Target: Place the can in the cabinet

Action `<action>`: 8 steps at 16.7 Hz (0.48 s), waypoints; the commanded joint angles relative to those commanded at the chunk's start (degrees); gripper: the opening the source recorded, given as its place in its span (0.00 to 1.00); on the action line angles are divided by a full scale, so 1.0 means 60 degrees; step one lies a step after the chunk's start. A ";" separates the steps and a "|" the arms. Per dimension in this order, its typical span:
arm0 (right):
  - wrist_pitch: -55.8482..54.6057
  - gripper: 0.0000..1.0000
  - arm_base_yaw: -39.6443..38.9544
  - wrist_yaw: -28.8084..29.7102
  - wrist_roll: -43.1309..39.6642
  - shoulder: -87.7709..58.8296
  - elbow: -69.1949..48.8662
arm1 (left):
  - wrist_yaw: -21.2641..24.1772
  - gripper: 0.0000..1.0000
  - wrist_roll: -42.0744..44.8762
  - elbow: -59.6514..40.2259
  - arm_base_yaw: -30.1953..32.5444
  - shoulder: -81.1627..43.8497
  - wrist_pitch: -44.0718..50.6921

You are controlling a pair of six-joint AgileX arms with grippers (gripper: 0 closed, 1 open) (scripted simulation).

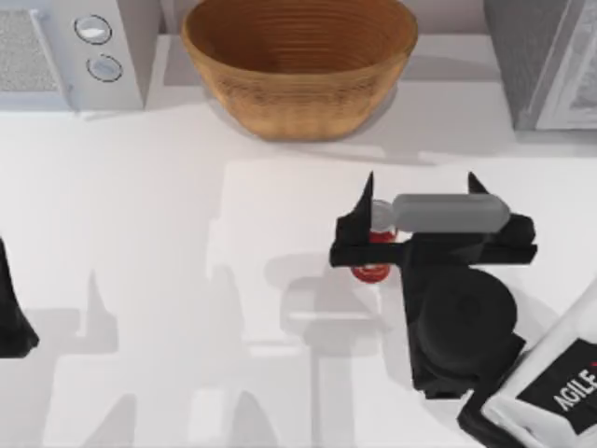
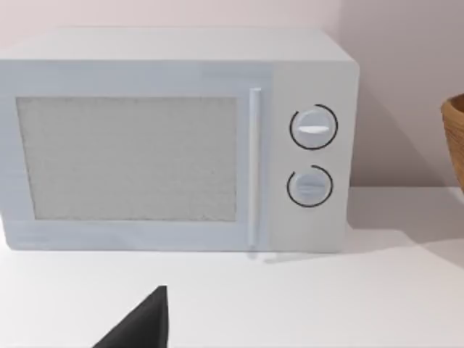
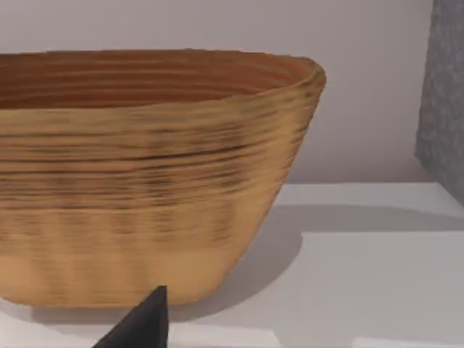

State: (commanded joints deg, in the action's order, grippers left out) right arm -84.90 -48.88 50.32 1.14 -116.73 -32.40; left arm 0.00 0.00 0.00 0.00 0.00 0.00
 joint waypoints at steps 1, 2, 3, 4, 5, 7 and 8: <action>-0.0501 1.00 -0.0277 0.0296 -0.0007 -0.0725 -0.0178 | 0.0000 1.00 0.0000 0.0000 0.0000 0.0000 0.0000; -0.0970 1.00 -0.0535 0.0571 -0.0014 -0.1399 -0.0344 | 0.0000 1.00 0.0000 0.0000 0.0000 0.0000 0.0000; -0.1404 1.00 -0.0771 0.0825 -0.0023 -0.2018 -0.0498 | 0.0000 1.00 0.0000 0.0000 0.0000 0.0000 0.0000; -0.1798 1.00 -0.0983 0.1052 -0.0032 -0.2572 -0.0638 | 0.0000 1.00 0.0000 0.0000 0.0000 0.0000 0.0000; -0.2133 1.00 -0.1160 0.1243 -0.0043 -0.3036 -0.0756 | 0.0000 1.00 0.0000 0.0000 0.0000 0.0000 0.0000; -0.2656 1.00 -0.1431 0.1538 -0.0063 -0.3746 -0.0938 | 0.0000 1.00 0.0000 0.0000 0.0000 0.0000 0.0000; -0.2834 1.00 -0.1521 0.1636 -0.0071 -0.3982 -0.0999 | 0.0000 1.00 0.0000 0.0000 0.0000 0.0000 0.0000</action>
State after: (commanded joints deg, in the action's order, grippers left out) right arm -101.90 -58.00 60.14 0.71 -140.63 -38.39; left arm 0.00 0.00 0.00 0.00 0.00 0.00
